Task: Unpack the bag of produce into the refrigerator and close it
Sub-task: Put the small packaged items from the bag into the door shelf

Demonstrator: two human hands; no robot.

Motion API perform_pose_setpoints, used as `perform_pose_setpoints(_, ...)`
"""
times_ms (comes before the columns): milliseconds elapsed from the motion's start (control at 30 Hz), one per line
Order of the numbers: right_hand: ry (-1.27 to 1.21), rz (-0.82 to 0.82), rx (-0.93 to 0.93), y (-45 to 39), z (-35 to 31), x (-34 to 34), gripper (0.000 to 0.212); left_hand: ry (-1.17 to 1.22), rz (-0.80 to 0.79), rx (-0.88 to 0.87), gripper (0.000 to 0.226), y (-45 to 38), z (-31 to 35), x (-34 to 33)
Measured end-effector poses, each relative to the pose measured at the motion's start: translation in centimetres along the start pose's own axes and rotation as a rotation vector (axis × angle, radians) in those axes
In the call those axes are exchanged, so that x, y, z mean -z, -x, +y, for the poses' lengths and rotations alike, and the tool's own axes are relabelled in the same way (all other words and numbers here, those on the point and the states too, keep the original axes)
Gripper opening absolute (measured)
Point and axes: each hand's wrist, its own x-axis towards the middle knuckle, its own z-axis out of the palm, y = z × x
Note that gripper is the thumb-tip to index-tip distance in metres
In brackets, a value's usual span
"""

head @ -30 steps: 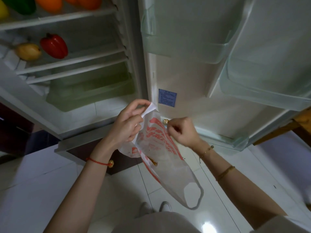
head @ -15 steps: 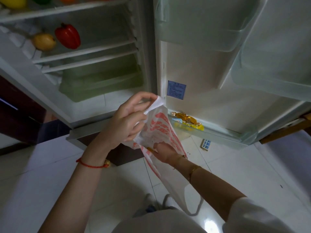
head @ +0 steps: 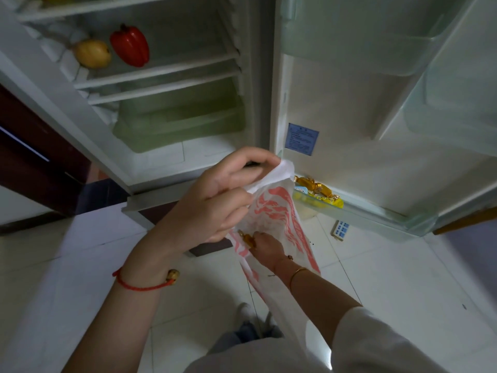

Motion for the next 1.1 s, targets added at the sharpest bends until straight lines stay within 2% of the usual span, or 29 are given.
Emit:
perform_pose_setpoints(167, -0.003, 0.01, -0.073, -0.7, -0.6, 0.0, 0.035, 0.028, -0.027, -0.012, 0.046, 0.5, 0.2, 0.3)
perform_pose_setpoints(333, 0.006, -0.023, -0.142, -1.1, -0.5, 0.4, 0.055, 0.006, -0.016, -0.019, 0.047, 0.8, 0.1, 0.8)
perform_pose_setpoints(500, -0.021, -0.032, -0.084, -0.8, -0.2, 0.9, 0.035, 0.003, 0.048, 0.005, 0.046, 0.4, -0.2, 1.0)
perform_pose_setpoints(600, -0.081, -0.012, -0.034, -0.6, -0.5, 1.9, 0.036, 0.006, 0.118, 0.03, 0.044, -0.4, -1.1, 1.2)
perform_pose_setpoints(733, -0.132, 0.022, 0.015, -0.4, -1.0, 3.9, 0.021, 0.006, 0.216, 0.061, 0.04, -2.1, -2.3, 0.9)
perform_pose_setpoints(800, -0.078, 0.058, 0.048, 0.2, -0.7, 5.5, 0.024, 0.017, 0.268, 0.089, 0.038, -3.2, -3.3, 0.7)
perform_pose_setpoints(900, -0.138, 0.115, 0.111, 1.9, 0.1, 8.6, 0.02, 0.018, 0.317, 0.121, 0.036, -4.9, -4.9, 0.2)
perform_pose_setpoints(1100, -0.187, 0.271, 0.208, 5.0, 2.2, 15.2, 0.028, 0.028, 0.393, 0.146, 0.031, -7.9, -7.3, -1.5)
